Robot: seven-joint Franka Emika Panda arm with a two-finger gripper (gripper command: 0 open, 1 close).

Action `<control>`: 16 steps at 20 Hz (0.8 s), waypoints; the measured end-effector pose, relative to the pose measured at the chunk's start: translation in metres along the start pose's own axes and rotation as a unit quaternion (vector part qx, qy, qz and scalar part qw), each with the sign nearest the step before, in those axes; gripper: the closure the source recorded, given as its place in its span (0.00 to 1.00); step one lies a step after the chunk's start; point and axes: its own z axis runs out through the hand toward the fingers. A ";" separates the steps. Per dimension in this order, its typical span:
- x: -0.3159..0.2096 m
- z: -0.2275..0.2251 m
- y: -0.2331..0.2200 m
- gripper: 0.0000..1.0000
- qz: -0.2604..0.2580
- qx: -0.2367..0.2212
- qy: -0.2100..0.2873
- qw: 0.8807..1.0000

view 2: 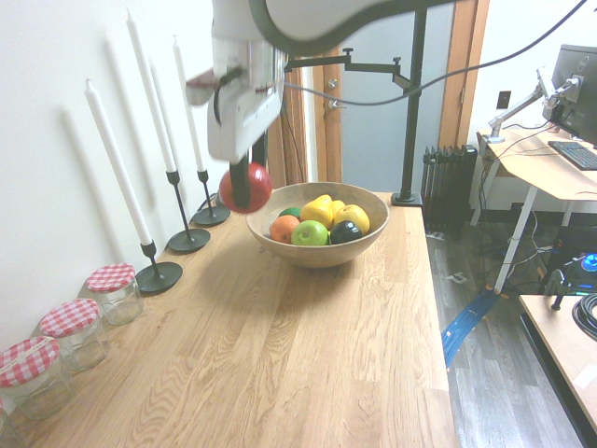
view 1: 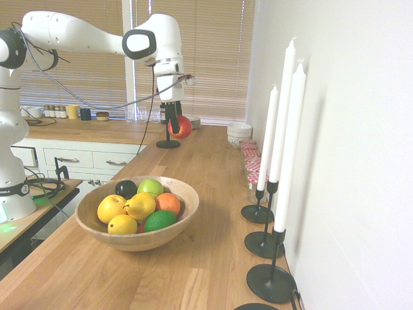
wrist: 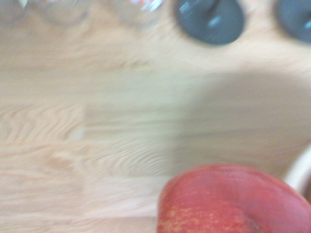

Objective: Take apple out of the basket

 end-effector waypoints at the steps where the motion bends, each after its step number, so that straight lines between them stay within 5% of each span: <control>1: -0.008 0.015 -0.003 1.00 0.003 -0.002 -0.005 1.000; 8: -0.049 0.131 -0.003 1.00 0.027 -0.023 -0.035 0.999; 13: -0.066 0.175 -0.008 1.00 0.034 -0.033 -0.045 0.998; 14: -0.068 0.177 -0.008 0.00 0.035 -0.034 -0.046 0.998; 16: -0.069 0.180 -0.007 0.00 0.036 -0.035 -0.047 0.998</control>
